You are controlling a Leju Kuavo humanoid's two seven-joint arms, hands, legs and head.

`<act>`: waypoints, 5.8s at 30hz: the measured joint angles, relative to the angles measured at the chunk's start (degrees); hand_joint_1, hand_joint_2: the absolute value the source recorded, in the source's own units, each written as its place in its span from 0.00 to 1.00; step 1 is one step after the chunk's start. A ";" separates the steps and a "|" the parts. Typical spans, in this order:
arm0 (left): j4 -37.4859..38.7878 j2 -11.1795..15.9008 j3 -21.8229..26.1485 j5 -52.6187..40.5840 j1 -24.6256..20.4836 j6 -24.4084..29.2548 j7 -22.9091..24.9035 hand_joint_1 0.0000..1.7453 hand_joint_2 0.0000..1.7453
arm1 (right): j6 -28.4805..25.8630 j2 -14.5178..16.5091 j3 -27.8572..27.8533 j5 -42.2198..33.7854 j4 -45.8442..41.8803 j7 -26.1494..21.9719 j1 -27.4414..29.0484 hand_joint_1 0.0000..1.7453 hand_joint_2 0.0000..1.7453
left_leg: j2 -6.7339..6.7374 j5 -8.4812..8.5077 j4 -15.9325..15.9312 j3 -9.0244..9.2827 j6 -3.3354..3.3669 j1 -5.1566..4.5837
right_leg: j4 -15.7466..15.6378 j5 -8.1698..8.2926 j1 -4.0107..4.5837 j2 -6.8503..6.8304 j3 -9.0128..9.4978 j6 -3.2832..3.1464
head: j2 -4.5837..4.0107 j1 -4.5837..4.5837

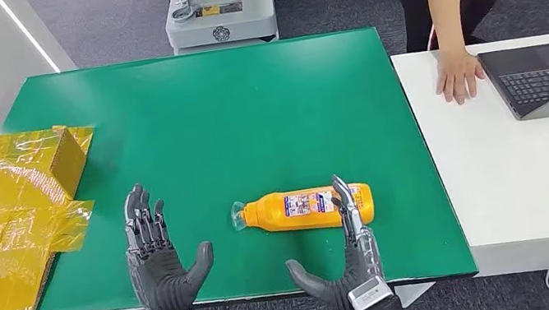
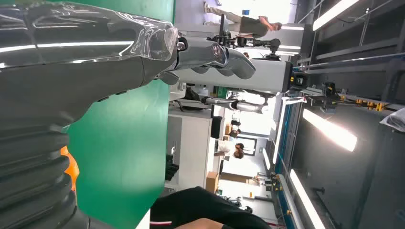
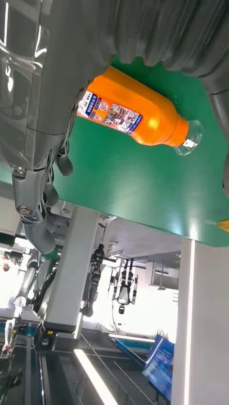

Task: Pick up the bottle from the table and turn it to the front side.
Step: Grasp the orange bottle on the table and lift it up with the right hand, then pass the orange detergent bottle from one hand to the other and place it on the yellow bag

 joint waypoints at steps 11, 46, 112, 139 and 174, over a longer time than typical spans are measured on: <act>0.02 0.00 0.60 -0.26 -0.13 -1.94 0.00 0.00 1.00 | 6.85 -4.04 -0.75 30.63 -0.01 12.77 -4.00 0.00 1.00 | 0.01 0.01 0.02 0.00 0.01 -0.01 | 0.00 0.02 -0.01 0.00 0.02 0.01 | 0.00 0.01; 0.02 0.09 0.01 1.40 -2.15 -4.54 0.00 0.00 1.00 | 44.10 -13.73 14.89 31.21 40.13 7.27 -45.89 0.00 1.00 | -0.02 0.05 0.17 -0.03 0.07 -0.01 | 0.05 0.11 -0.01 -0.01 0.05 0.13 | 0.00 0.01; 11.97 0.03 -2.47 8.51 -5.51 -19.14 5.91 0.00 1.00 | -6.77 -7.84 1.72 19.88 25.56 -1.75 -22.75 1.00 1.00 | 0.13 -0.03 0.11 0.00 0.05 0.00 | 0.05 0.04 -0.01 0.13 0.00 0.06 | 0.00 -0.01; 18.32 1.46 -3.01 11.64 -8.75 -19.56 4.98 0.00 1.00 | 9.51 -3.09 9.49 19.31 34.76 -4.68 -27.92 1.00 1.00 | 0.07 -0.02 0.10 -0.01 0.05 -0.01 | 0.07 0.04 -0.01 0.07 0.01 0.04 | 0.00 0.00; 18.41 1.50 -2.64 4.14 -16.15 -14.94 1.78 0.00 1.00 | 15.91 -1.76 10.40 20.82 40.31 -1.97 -32.03 1.00 1.00 | 0.13 0.01 0.14 0.03 0.04 0.00 | 0.07 0.05 -0.01 0.15 0.00 0.04 | 0.00 0.00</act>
